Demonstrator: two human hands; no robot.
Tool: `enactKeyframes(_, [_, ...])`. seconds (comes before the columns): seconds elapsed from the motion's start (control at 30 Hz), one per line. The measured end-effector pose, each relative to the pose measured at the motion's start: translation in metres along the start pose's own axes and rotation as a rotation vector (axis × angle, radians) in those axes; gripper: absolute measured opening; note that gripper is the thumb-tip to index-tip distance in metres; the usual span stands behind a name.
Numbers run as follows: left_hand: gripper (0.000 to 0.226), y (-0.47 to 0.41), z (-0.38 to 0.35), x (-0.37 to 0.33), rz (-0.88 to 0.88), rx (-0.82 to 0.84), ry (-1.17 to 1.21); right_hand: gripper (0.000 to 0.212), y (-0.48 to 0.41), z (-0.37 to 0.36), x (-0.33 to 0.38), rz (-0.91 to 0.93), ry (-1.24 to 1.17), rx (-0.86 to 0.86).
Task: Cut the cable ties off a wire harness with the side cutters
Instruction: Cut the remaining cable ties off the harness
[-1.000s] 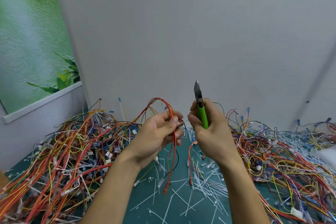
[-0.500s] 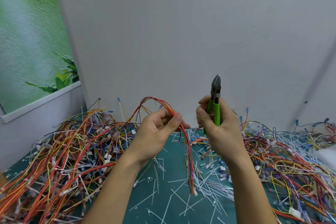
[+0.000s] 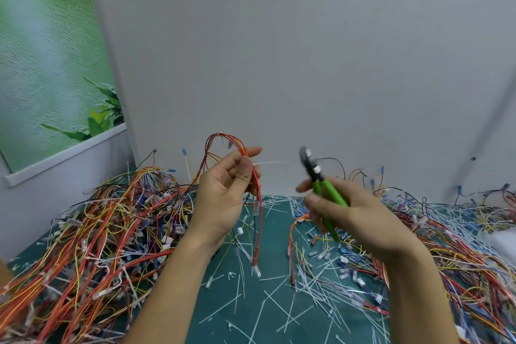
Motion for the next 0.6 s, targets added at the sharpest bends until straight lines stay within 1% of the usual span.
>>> enactKeyframes(0.07, [0.028,0.0,0.001,0.0,-0.029,-0.001,-0.064,0.019,0.006,-0.014,0.0,-0.08,0.035,0.168])
enactKeyframes(0.13, [0.03,0.001,0.0,-0.002,-0.055,0.006,-0.116,0.018,0.006,-0.025,0.002,-0.113,0.015,0.226])
enactKeyframes(0.3, [0.033,0.003,-0.002,-0.007,-0.079,0.044,-0.171,0.02,0.001,-0.039,0.002,-0.183,-0.026,0.205])
enactKeyframes(0.4, [0.036,0.003,-0.003,-0.008,-0.082,0.058,-0.186,0.02,0.0,-0.04,0.002,-0.187,-0.002,0.203])
enactKeyframes(0.6, [0.032,0.002,-0.001,-0.008,-0.104,0.038,-0.178,0.02,0.001,-0.039,0.002,-0.183,0.059,0.219])
Point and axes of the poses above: each hand's wrist, its own y-axis away from the middle knuckle, its own z-axis out of the back of the hand, x = y × z, the point moved 5 cm from there along -y, towards the middle knuckle, and after that the axes turned 7 degrees about -y, right-handed, at the moved point
